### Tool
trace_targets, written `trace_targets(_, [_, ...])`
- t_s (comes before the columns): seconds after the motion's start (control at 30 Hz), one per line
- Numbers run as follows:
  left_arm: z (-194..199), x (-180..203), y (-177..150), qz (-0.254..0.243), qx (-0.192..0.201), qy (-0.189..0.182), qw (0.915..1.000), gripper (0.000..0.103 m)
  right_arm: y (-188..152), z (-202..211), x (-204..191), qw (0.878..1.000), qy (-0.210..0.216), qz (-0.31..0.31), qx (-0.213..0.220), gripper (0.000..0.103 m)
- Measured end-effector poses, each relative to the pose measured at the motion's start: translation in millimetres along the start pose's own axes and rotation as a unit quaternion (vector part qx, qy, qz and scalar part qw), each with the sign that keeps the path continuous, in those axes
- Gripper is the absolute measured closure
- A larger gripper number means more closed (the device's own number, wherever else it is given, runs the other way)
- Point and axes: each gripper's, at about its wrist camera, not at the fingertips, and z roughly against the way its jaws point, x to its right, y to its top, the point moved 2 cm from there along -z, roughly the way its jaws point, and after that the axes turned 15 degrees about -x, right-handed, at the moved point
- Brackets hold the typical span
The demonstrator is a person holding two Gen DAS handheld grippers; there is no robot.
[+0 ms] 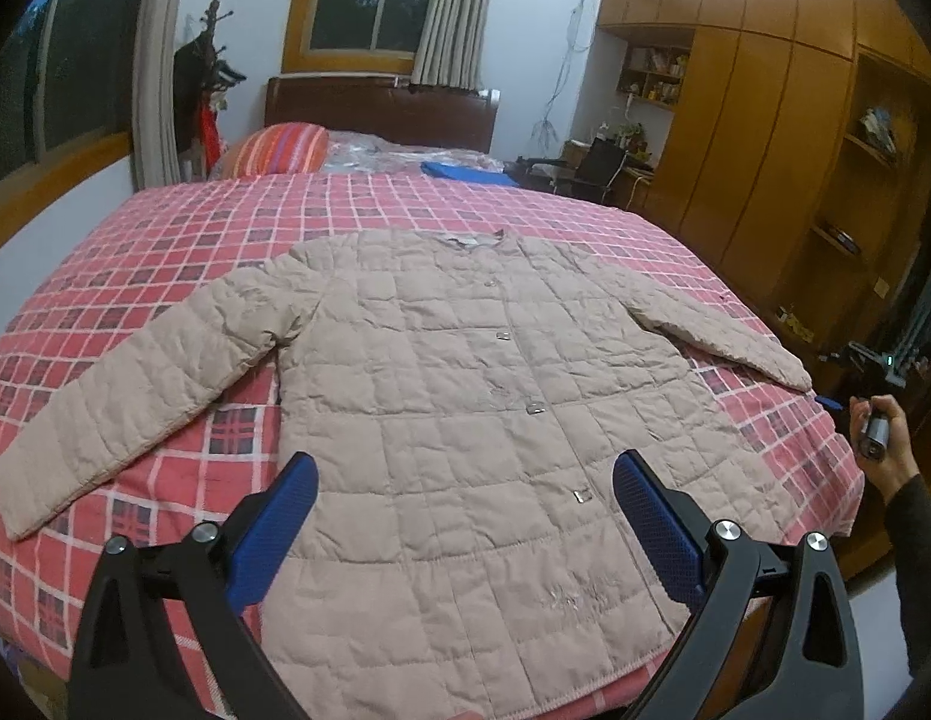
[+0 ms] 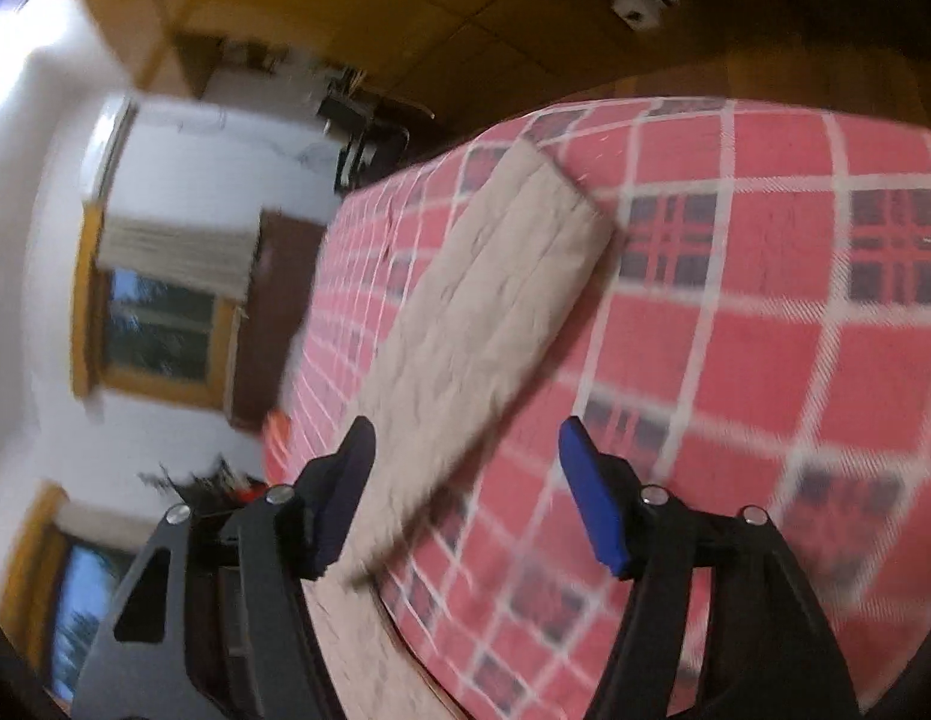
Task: Fold large clothes
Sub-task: 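Grasp the jacket sleeve cuff with the right gripper and lift it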
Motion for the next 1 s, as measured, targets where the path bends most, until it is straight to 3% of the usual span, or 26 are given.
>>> trace_targets(0.1, [-10, -6, 7, 0.012, -0.007, -0.002, 0.9999, 0.004, 22, -11, 11, 0.999, 0.019, -0.030, 0.008, 0.046])
trace_targets(0.27, [-24, -13, 15, 0.025, -0.018, -0.001, 0.9995, 0.004, 48, -30, 25, 0.998, 0.011, -0.069, 0.009, 0.049])
trace_targets(0.3, [-27, -15, 17, 0.029, -0.020, -0.001, 0.9994, 0.004, 52, -33, 27, 0.997, 0.012, -0.072, 0.012, 0.054])
trace_targets(0.47, [-38, -19, 25, 0.038, -0.030, -0.004, 0.9988, 0.004, 68, -37, 27, 0.998, 0.011, -0.064, 0.027, 0.056])
trace_targets(0.6, [-42, -23, 30, 0.047, -0.038, -0.011, 0.9981, 0.004, 79, -43, 31, 0.997, 0.009, -0.069, 0.035, 0.081])
trace_targets(0.67, [-40, -24, 32, 0.049, -0.036, -0.014, 0.9981, 0.004, 81, -45, 30, 0.997, 0.005, -0.062, 0.037, 0.088])
trace_targets(0.8, [-32, -28, 33, 0.050, -0.029, -0.019, 0.9981, 0.004, 80, -35, 6, 0.998, -0.005, -0.024, 0.053, 0.096])
trace_targets(1.0, [-31, -34, 32, 0.054, -0.051, -0.057, 0.9956, 0.004, 70, -17, -69, 0.995, -0.017, 0.067, 0.072, 0.097])
